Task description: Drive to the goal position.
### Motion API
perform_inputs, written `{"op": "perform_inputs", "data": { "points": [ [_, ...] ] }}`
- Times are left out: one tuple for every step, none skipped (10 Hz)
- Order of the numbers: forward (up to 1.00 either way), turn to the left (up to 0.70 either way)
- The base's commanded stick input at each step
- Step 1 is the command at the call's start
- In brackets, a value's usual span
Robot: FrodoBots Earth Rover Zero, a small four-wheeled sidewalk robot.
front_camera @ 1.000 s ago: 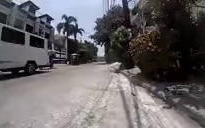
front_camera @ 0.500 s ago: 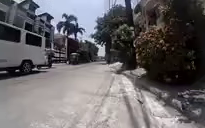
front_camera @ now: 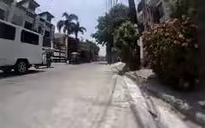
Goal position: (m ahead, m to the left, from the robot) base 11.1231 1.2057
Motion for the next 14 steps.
{"op": "perform_inputs", "data": {
  "points": [
    [1.00,0.00],
    [1.00,0.00],
    [1.00,0.00],
    [1.00,0.00],
    [1.00,0.00],
    [1.00,0.00],
    [1.00,0.00],
    [1.00,0.00],
    [1.00,0.00],
    [1.00,0.00],
    [1.00,0.00],
    [1.00,0.00],
    [1.00,0.00],
    [1.00,0.00]
  ]
}}
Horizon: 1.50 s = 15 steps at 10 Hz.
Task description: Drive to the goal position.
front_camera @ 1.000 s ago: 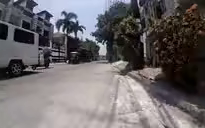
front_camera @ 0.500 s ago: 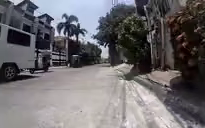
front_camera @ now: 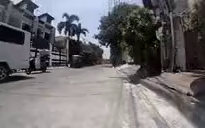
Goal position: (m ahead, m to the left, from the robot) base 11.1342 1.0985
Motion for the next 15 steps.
{"op": "perform_inputs", "data": {
  "points": [
    [1.00,0.00],
    [1.00,0.00],
    [1.00,0.00],
    [1.00,0.00],
    [1.00,0.00],
    [1.00,0.00],
    [1.00,0.00],
    [1.00,0.00],
    [1.00,0.00],
    [1.00,0.00],
    [1.00,0.00],
    [1.00,0.00],
    [1.00,0.00],
    [1.00,0.00],
    [1.00,0.00]
  ]
}}
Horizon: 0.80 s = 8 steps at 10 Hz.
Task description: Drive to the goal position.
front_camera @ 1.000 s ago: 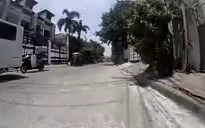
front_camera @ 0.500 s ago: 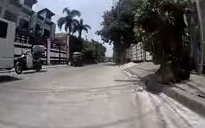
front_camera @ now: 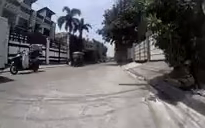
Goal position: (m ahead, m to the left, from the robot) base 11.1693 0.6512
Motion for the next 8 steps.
{"op": "perform_inputs", "data": {
  "points": [
    [1.00,0.00],
    [1.00,0.00],
    [1.00,0.00],
    [1.00,0.00],
    [1.00,0.00],
    [1.00,0.00],
    [1.00,0.00],
    [1.00,0.00]
  ]
}}
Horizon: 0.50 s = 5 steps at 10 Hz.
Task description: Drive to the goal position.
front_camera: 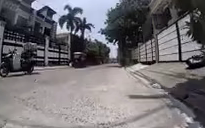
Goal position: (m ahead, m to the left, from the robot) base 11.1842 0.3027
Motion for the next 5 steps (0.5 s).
{"op": "perform_inputs", "data": {
  "points": [
    [1.00,0.00],
    [1.00,0.00],
    [1.00,0.00],
    [1.00,0.00],
    [1.00,0.00]
  ]
}}
